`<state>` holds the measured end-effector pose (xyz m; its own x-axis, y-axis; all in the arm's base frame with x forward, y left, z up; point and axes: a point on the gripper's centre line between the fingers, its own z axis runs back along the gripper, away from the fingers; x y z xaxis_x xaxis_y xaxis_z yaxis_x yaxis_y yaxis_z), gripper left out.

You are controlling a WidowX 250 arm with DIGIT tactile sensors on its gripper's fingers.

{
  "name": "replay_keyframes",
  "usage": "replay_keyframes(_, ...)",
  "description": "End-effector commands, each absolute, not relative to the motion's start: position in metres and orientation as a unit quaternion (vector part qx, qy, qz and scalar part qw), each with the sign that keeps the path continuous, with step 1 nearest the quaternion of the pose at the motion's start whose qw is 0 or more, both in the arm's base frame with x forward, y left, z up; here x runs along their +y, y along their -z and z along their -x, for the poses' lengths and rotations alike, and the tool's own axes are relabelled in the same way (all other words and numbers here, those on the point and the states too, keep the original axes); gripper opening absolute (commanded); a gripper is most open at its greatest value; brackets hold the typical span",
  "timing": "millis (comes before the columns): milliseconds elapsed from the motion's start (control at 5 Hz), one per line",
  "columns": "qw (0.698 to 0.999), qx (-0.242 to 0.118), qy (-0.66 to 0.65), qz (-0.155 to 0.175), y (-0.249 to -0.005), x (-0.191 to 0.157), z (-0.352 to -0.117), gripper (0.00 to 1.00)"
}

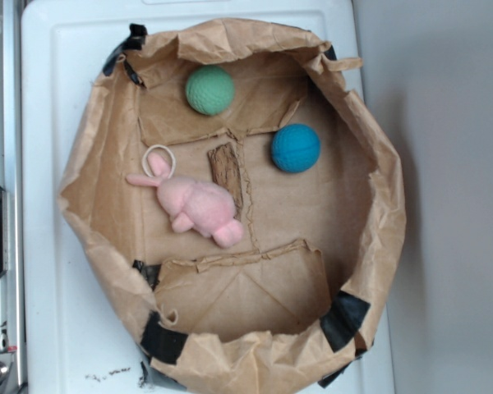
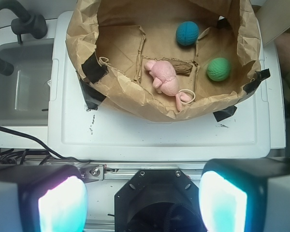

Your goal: Grab the blue ball.

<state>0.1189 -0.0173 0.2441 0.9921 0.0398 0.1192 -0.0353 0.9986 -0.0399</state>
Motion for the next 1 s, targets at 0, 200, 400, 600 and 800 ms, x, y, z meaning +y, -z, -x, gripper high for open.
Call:
replay_keyframes(0,0.998,-0.06,-0.019,0.019,-0.244,-0.017,-0.119,1.0)
replay_keyframes(200,0.997,-0.066,-0.034,0.002,-0.215,-0.03,-0.163,1.0)
replay_keyframes(400,0.997,-0.064,-0.051,-0.007,-0.184,-0.032,-0.213,1.0)
replay_keyframes(600,0.996,-0.066,-0.06,-0.002,-0.165,-0.022,-0.263,1.0)
replay_keyframes(800,0.994,-0.08,-0.064,0.023,-0.156,0.005,-0.313,1.0)
